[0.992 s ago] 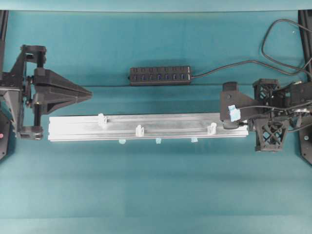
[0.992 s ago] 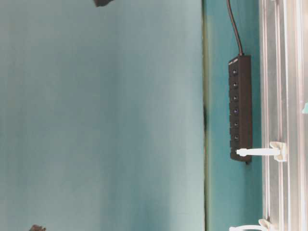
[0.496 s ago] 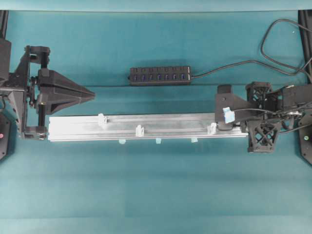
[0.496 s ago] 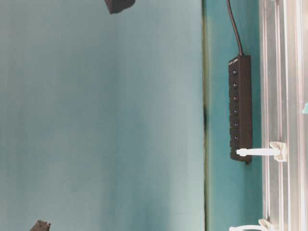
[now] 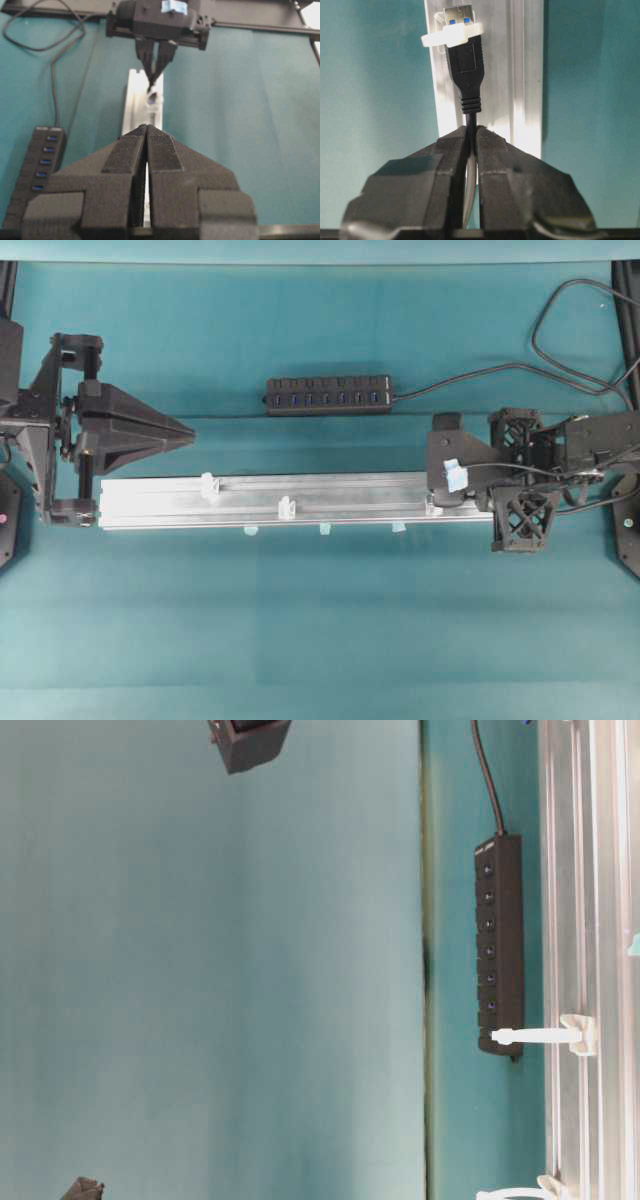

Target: Pass the USB cable through three rings with both arms.

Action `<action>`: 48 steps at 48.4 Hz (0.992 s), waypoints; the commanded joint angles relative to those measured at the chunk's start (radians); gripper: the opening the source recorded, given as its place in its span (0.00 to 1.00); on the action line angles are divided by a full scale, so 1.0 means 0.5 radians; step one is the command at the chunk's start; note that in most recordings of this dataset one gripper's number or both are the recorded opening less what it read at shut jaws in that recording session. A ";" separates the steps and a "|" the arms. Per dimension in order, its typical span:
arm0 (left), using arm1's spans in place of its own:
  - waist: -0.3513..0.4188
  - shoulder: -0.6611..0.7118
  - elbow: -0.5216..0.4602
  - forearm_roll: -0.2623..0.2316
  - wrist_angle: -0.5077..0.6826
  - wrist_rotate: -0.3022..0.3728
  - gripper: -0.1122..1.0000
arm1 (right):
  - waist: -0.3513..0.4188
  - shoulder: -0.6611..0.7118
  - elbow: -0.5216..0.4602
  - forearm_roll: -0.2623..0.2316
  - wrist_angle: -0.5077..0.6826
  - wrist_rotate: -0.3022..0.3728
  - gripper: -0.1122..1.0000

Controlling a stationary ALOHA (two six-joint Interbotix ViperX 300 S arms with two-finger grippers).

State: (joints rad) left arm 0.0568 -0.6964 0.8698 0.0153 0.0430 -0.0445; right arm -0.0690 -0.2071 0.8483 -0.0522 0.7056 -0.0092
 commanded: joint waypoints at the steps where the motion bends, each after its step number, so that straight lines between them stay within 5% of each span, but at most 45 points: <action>1: 0.000 -0.006 -0.061 0.006 -0.021 -0.003 0.12 | -0.003 -0.003 -0.028 0.009 -0.040 0.009 0.03; 48: -0.015 0.537 -0.242 0.006 -0.350 -0.009 0.12 | -0.003 0.018 0.025 0.107 -0.466 0.086 0.02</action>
State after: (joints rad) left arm 0.0368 -0.4403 0.7777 0.0153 -0.1150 -0.0368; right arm -0.0690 -0.1948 0.8636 -0.0015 0.4817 0.0230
